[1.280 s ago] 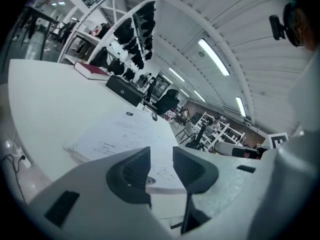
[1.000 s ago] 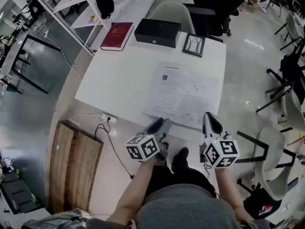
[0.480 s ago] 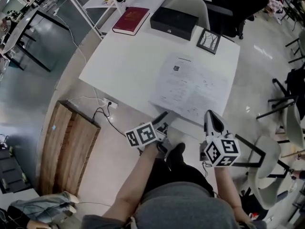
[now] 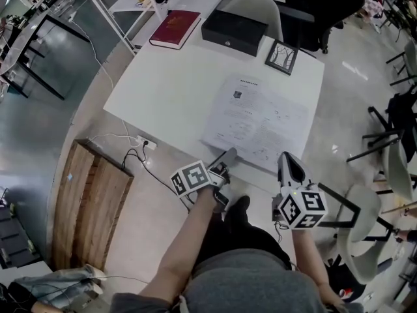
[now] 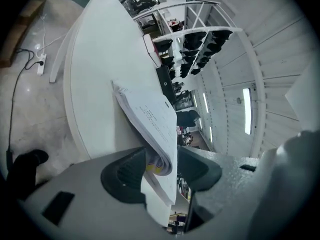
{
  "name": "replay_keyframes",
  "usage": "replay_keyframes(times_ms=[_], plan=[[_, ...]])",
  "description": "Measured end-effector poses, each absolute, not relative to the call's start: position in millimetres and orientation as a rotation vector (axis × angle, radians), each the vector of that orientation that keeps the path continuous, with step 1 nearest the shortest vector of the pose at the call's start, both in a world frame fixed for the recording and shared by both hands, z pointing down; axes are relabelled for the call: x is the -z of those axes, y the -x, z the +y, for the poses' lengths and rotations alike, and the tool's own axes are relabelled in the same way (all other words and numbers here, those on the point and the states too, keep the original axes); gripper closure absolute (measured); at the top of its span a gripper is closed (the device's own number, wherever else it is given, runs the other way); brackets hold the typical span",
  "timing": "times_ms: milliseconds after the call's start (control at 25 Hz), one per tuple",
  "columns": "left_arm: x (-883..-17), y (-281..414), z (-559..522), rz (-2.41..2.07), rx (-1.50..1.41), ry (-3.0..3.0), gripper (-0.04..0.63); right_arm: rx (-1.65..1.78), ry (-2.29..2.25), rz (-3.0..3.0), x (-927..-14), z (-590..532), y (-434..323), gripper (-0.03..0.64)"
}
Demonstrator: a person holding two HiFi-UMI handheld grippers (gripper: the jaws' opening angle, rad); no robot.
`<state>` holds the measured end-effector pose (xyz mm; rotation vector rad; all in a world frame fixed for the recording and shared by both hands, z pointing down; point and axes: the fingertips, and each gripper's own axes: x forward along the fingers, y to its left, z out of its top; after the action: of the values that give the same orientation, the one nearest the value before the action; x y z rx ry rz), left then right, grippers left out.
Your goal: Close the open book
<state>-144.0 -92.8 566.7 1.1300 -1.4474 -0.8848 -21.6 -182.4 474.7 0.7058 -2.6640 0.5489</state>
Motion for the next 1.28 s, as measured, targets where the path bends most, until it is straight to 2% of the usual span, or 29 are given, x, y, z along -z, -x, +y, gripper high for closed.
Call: replay_keyframes(times_ms=[560, 720, 1280], plan=[[-570.9, 163.1, -109.5, -1.401, 0.945, -1.070, 0.413, -0.557, -0.793, -2.648, -471.8, -189.2, 13.2, 0.613], [-568.3, 165.5, -108.3, -1.438, 0.896, -1.098, 0.486, -0.560, -0.822, -2.644, -470.9, -191.0, 9.0, 0.612], [-545.9, 154.0, -115.4, -1.491, 0.718, -1.249, 0.558, -0.593, -0.925, -2.639, -468.0, -191.7, -9.3, 0.612]])
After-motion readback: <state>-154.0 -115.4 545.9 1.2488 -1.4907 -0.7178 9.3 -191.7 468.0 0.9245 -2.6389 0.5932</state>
